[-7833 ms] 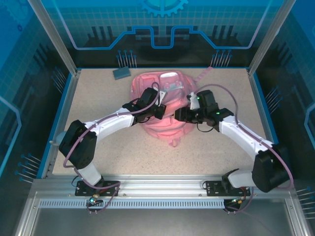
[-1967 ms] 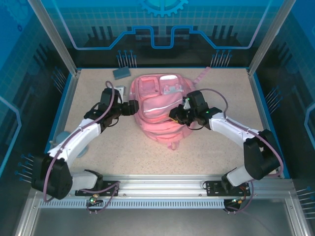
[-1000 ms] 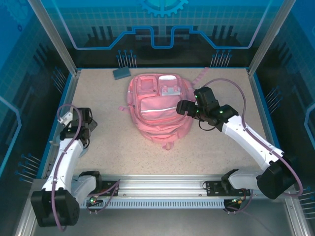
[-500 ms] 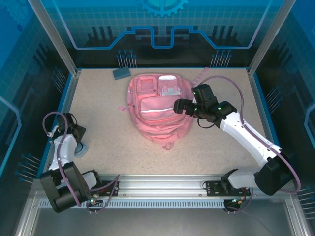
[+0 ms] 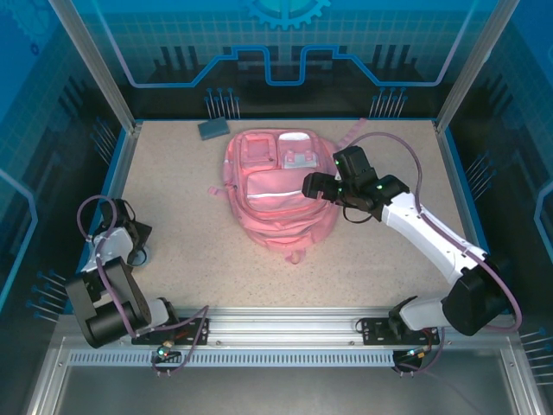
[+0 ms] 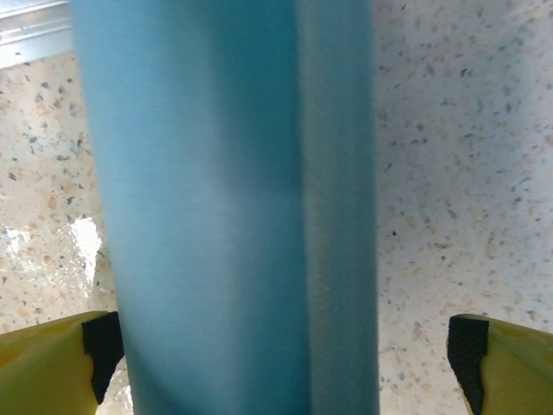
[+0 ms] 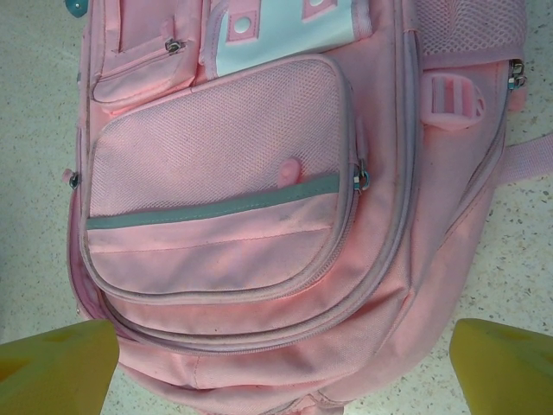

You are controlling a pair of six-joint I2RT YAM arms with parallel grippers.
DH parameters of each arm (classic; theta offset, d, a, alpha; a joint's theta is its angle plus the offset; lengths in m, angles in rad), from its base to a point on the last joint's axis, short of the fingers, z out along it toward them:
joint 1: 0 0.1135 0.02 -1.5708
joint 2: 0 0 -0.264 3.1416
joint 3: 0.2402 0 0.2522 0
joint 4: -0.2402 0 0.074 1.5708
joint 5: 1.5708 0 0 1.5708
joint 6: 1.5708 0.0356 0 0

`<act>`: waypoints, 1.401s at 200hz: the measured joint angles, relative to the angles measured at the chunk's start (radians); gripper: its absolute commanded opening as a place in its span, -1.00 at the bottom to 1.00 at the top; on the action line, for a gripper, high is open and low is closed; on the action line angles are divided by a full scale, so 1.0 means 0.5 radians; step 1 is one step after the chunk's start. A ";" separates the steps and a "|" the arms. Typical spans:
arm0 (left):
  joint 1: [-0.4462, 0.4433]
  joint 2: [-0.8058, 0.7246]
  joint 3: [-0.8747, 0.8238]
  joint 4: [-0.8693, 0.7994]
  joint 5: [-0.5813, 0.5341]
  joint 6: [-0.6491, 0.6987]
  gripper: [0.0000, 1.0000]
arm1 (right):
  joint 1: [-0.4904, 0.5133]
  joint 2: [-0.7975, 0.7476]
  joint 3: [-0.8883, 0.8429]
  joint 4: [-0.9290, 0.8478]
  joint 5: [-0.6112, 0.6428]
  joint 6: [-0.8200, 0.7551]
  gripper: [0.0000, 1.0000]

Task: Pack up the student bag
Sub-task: Pick up the pencil pouch from the bottom-left of the table.

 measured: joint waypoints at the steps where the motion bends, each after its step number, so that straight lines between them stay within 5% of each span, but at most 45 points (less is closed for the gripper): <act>1: 0.000 0.005 0.000 0.001 0.002 0.000 0.94 | 0.000 0.000 0.000 0.000 0.001 0.000 0.97; 71: 0.000 0.022 0.000 0.034 0.037 0.002 0.72 | -0.001 0.002 0.000 -0.001 0.002 0.000 0.97; 163: -0.001 0.178 0.005 0.070 0.056 0.013 0.79 | -0.001 0.002 0.000 -0.002 0.002 0.000 0.97; 235: 0.005 0.225 0.057 0.119 0.077 0.070 0.14 | -0.017 0.024 0.034 0.000 0.002 0.000 0.96; 280: -0.056 0.201 0.060 0.148 0.138 0.075 0.12 | -0.027 0.053 0.034 -0.001 -0.004 0.001 0.96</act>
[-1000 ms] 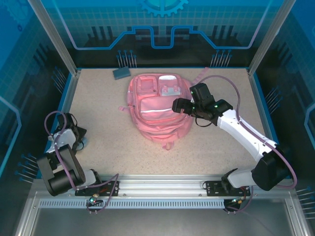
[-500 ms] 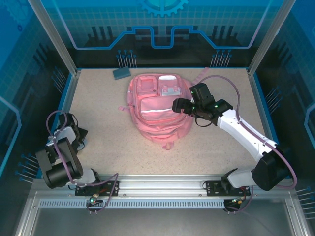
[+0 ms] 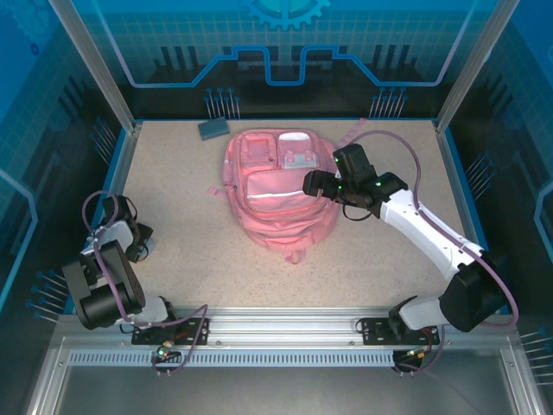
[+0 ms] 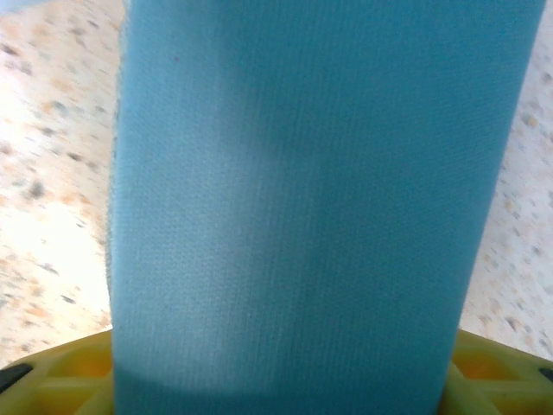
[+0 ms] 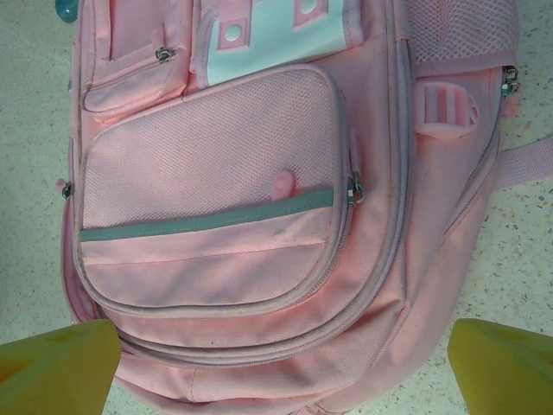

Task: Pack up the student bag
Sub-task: Pick up the pencil pouch from the bottom-left of the table, then open the student bag at the top-center of the table.

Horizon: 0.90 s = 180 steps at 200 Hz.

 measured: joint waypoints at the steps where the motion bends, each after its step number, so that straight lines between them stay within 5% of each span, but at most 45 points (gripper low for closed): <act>1: -0.005 -0.002 0.000 -0.001 0.002 0.000 0.12 | 0.001 0.001 0.000 0.000 -0.001 0.000 0.96; 48: -0.495 -0.269 0.024 -0.044 0.124 -0.007 0.09 | -0.001 0.075 0.002 0.014 -0.095 0.042 0.88; 110: -1.200 -0.450 0.182 -0.072 0.274 0.042 0.05 | -0.072 0.294 0.027 -0.005 -0.281 0.281 0.27; 129: -1.337 -0.450 0.234 -0.100 0.305 0.091 0.03 | -0.078 0.365 0.042 -0.002 -0.334 0.312 0.09; 180: -1.483 -0.459 0.282 -0.158 0.338 0.175 0.02 | -0.079 0.531 0.172 -0.002 -0.348 0.369 0.07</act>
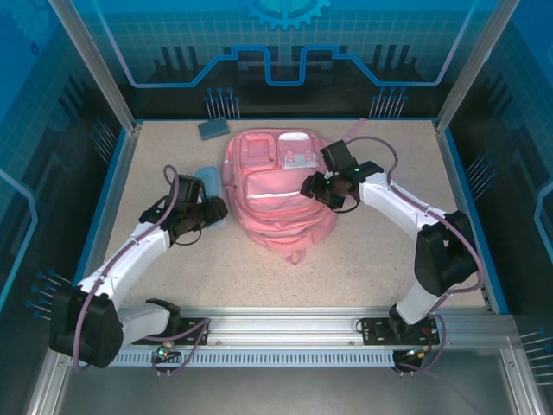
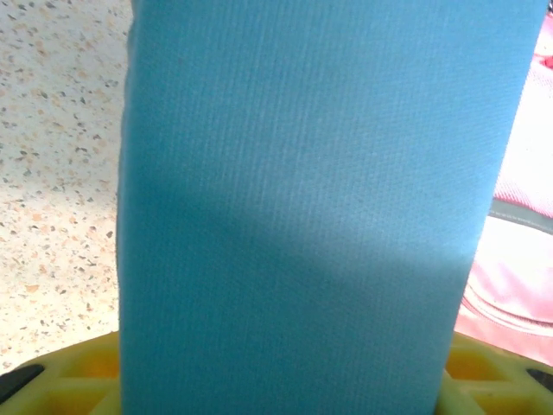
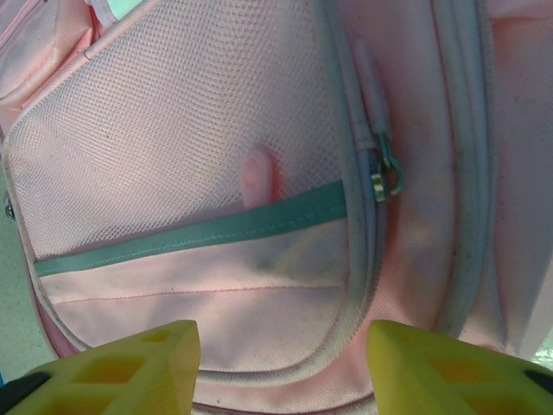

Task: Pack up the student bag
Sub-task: Open the student bag at the top-center of the table.

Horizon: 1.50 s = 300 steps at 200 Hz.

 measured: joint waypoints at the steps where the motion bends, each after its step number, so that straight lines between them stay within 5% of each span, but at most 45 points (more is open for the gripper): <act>1: -0.002 0.000 0.000 -0.001 0.001 0.002 0.02 | 0.000 0.002 0.002 0.000 -0.001 0.000 0.07; 91: -0.063 -0.002 0.040 -0.087 0.000 0.076 0.02 | 0.000 0.127 0.112 -0.122 0.115 0.089 0.22; 135: -0.082 -0.002 0.045 -0.091 0.000 0.082 -0.01 | 0.000 0.175 0.135 -0.092 0.045 0.089 -0.09; 165: -0.101 -0.015 0.074 -0.168 -0.023 0.114 -0.12 | -0.031 0.211 0.140 -0.089 -0.055 0.149 -0.69; 200: -0.128 -0.108 0.114 -0.340 -0.057 0.188 -0.19 | -0.088 0.154 0.126 0.105 -0.243 0.253 -0.99; 300: -0.723 -0.275 0.210 -0.455 -0.024 0.421 -0.21 | -0.198 0.049 0.161 0.546 -0.580 0.639 -1.00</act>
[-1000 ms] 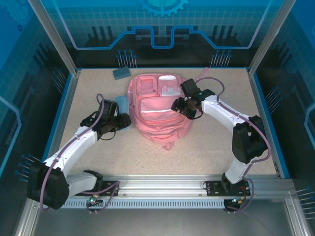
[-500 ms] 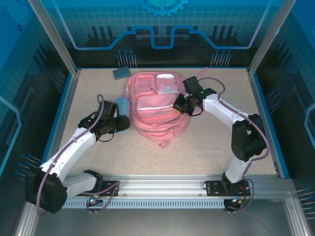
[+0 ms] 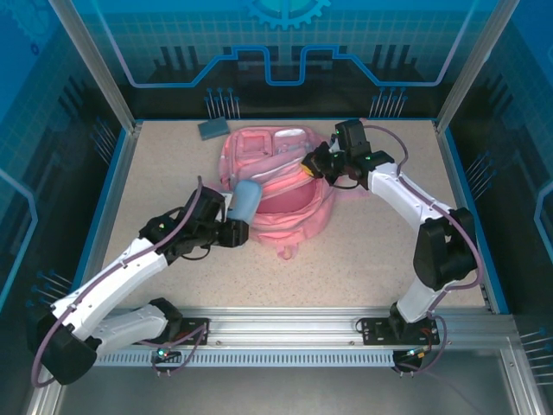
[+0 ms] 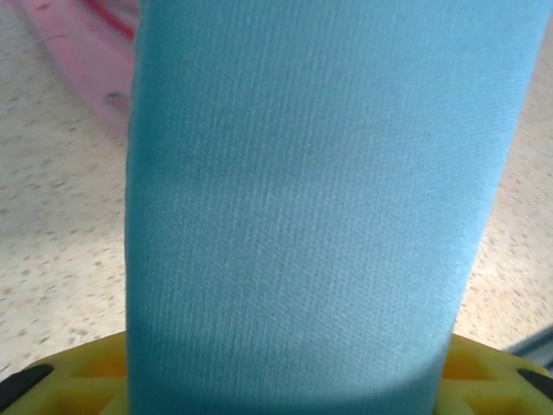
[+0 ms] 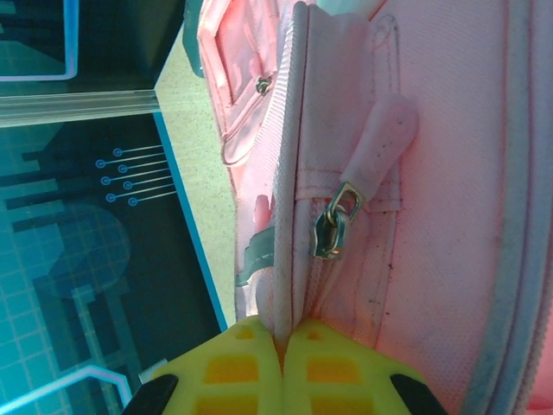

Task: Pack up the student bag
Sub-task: Open the student bag at the top-center of the table, then place the pencil pouch in the student bag.

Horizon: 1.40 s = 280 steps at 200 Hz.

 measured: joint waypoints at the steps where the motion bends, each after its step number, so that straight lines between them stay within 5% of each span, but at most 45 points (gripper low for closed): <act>1: -0.005 0.002 0.001 0.002 0.001 0.001 -0.22 | 0.000 0.001 0.001 0.000 -0.001 0.000 -1.00; 58: -0.328 0.383 0.142 0.116 0.020 0.178 -0.23 | -0.001 0.008 0.023 0.011 -0.013 0.027 -1.00; 155: -0.345 0.988 0.475 0.213 -0.057 0.043 -0.24 | -0.002 -0.021 -0.035 0.034 -0.018 0.026 -1.00; 190: -0.343 1.135 0.605 0.306 -0.186 -0.169 -0.07 | -0.002 -0.048 -0.079 0.075 -0.012 0.026 -1.00; 226: -0.310 1.239 0.650 0.375 -0.221 -0.324 0.44 | -0.002 -0.077 -0.117 0.096 -0.011 0.024 -1.00; 255: -0.288 1.183 0.632 0.389 -0.208 -0.376 0.73 | -0.004 -0.077 -0.139 0.094 -0.011 0.017 -1.00; 280: -0.288 0.974 0.503 0.388 -0.149 -0.362 0.78 | -0.010 -0.078 -0.140 0.092 -0.011 0.004 -1.00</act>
